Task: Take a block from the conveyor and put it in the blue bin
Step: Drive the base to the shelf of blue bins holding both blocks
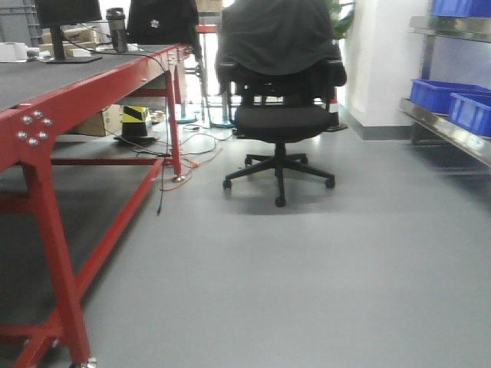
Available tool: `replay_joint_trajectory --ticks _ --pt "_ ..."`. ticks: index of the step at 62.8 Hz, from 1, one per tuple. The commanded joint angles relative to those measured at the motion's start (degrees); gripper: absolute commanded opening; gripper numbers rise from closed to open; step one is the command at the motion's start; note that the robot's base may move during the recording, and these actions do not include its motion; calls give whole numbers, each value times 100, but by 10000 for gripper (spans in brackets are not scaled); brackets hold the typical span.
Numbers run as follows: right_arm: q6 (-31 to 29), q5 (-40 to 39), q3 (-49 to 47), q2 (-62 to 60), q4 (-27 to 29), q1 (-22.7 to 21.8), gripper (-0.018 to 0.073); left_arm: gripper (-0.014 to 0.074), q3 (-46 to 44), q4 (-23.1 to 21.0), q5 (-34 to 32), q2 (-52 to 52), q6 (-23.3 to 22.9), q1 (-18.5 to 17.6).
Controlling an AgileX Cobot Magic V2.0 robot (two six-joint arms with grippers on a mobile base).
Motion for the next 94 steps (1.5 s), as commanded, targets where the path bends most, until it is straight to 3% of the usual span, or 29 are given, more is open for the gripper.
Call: replay_joint_trajectory --ticks 1,94 --pt "-42 -143 14 -19 -43 6 -162 -111 -8 -42 -122 -13 -37 4" --pt "-42 -143 14 -19 -43 6 -162 -111 -8 -42 -122 -13 -37 4"
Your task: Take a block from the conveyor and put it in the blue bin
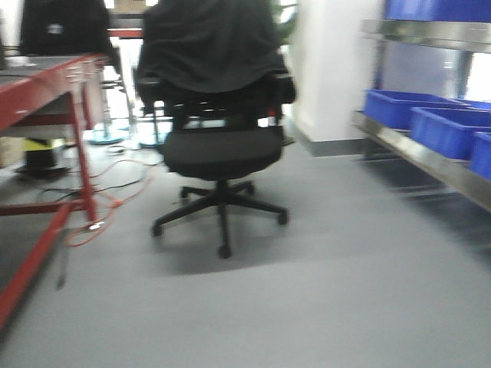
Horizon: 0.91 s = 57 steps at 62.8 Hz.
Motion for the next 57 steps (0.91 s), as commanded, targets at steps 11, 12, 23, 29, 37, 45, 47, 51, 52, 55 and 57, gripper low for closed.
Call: replay_joint_trajectory --ticks 11,12,23,29,37,45,47,51,52,55,57 --pt "-42 -143 14 -19 -43 6 -162 -111 -8 -42 -119 -13 -37 4" --pt "-42 -143 14 -19 -43 6 -162 -111 -8 -42 -119 -13 -37 4" --pt "-42 -143 14 -19 -43 6 -162 -111 -8 -42 -119 -13 -37 4" --pt "-42 -143 14 -19 -43 6 -162 -111 -8 -42 -119 -13 -37 4" --pt "-42 -143 14 -19 -43 6 -162 -111 -8 -42 -119 -13 -37 4" --pt "-42 -143 14 -19 -43 6 -162 -111 -8 -42 -119 -13 -37 4" --pt "-42 -143 14 -19 -43 6 -162 -111 -8 -42 -119 -13 -37 4" --pt "-42 -143 14 -19 -43 6 -162 -111 -8 -42 -119 -13 -37 4" --pt "-42 -143 14 -19 -43 6 -162 -111 -8 -42 -119 -13 -37 4" --pt "-42 -143 14 -19 -43 6 -162 -111 -8 -42 -119 -13 -37 4" --pt "-42 -143 14 -19 -43 6 -162 -111 -8 -42 -119 -13 -37 4"
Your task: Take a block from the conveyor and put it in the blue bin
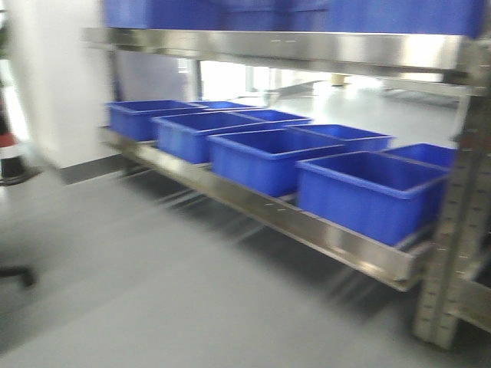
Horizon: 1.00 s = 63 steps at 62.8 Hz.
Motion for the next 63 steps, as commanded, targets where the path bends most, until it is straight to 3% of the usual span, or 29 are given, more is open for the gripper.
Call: replay_joint_trajectory --ticks 1,63 --pt "-42 -143 14 -19 -43 6 -162 -111 -8 -42 -119 -13 -37 4" --pt "-42 -143 14 -19 -43 6 -162 -111 -8 -42 -119 -13 -37 4"
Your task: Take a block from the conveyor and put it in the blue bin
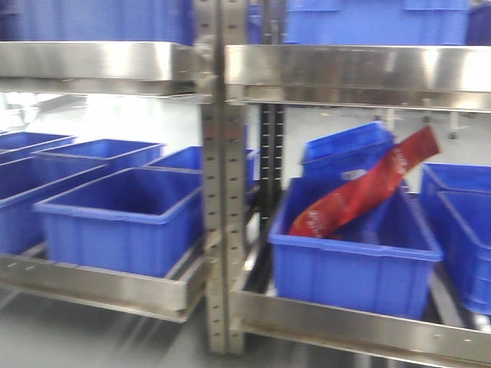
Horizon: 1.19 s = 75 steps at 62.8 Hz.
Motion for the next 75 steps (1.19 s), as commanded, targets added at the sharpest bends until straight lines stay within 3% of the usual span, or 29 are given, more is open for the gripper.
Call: replay_joint_trajectory --ticks 1,75 --pt "-42 -143 14 -19 -43 6 -162 -111 -8 -42 -119 -13 -37 4" --pt "-42 -143 14 -19 -43 6 -162 -111 -8 -42 -119 -13 -37 4"
